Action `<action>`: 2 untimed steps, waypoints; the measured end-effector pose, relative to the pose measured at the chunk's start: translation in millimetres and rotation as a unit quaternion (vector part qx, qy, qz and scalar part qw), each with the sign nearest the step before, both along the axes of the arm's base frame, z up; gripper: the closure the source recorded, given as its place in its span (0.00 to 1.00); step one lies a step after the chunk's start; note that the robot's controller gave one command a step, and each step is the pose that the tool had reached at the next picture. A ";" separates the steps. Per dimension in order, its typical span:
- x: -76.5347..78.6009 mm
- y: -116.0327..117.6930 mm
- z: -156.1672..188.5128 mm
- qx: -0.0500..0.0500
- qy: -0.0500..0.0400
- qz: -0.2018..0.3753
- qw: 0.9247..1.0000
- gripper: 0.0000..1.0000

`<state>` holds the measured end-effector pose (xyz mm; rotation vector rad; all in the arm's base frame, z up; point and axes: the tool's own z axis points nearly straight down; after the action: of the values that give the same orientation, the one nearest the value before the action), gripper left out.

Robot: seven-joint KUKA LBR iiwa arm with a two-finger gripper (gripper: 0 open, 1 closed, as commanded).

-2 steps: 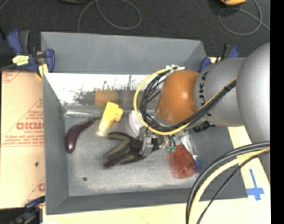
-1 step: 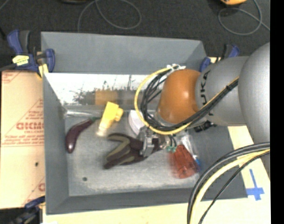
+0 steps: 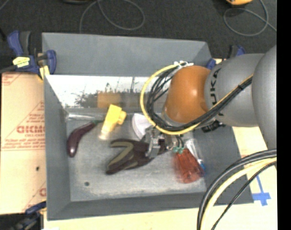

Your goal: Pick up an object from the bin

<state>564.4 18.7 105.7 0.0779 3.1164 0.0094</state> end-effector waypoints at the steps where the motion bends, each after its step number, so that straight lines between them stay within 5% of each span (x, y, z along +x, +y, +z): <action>1: 2.1 -0.1 17.1 0.000 -0.004 0.000 1.000 1.00; 2: 2.3 -0.2 29.9 0.000 -0.004 0.000 1.000 1.00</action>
Offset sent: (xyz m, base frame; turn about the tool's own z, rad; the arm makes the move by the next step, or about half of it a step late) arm -0.0001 -0.0002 0.0108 0.0000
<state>566.7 18.5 135.6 0.0778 3.1087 0.0099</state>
